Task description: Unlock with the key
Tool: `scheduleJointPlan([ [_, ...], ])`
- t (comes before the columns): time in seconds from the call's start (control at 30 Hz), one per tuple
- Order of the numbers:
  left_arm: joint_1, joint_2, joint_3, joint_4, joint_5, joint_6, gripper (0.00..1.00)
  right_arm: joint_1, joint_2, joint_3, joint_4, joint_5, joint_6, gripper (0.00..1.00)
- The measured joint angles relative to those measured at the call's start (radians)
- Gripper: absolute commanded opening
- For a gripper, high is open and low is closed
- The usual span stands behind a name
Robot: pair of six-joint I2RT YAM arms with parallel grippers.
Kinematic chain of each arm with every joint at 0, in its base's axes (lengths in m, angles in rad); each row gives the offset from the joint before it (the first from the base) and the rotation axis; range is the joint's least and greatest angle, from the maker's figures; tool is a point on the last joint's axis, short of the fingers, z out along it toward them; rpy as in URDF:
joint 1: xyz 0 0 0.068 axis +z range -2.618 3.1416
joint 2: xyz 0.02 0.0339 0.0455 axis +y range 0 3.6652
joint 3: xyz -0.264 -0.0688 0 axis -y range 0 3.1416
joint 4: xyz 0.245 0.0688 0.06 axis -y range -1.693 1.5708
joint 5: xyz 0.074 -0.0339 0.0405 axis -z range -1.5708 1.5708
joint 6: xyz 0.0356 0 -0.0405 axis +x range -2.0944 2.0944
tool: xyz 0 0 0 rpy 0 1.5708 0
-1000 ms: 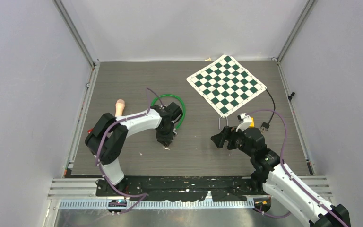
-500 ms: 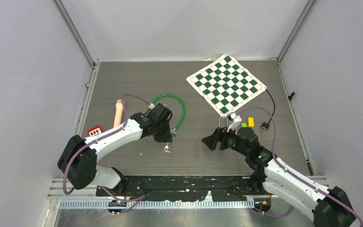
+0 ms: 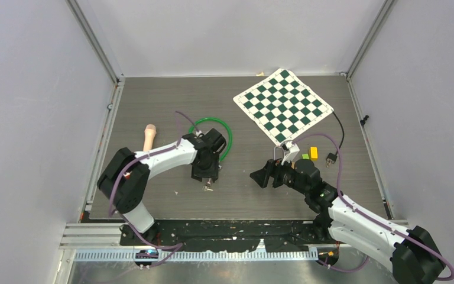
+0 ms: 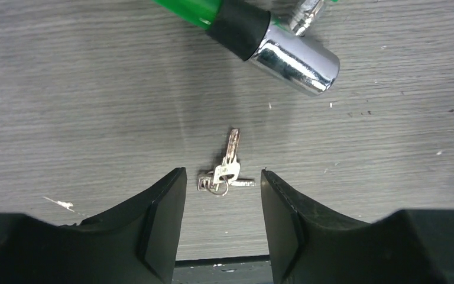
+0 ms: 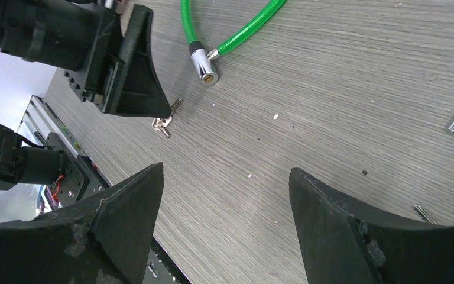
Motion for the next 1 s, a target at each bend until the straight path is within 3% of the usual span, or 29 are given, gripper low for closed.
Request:
scheduleJointPlan([
  [0.23, -0.024, 0.12, 0.082, -0.029, -0.004, 0.058, 0.36, 0.0, -0.001, 0.0, 0.0, 0.01, 0.0, 0.84],
  [0.6, -0.063, 0.169, 0.108, -0.109, -0.043, 0.075, 0.38, 0.0, -0.005, 0.0, 0.0, 0.015, 0.001, 0.84],
  [1.0, -0.069, 0.196, 0.127, -0.121, -0.019, 0.084, 0.27, 0.0, -0.016, -0.001, 0.0, 0.021, 0.005, 0.84],
])
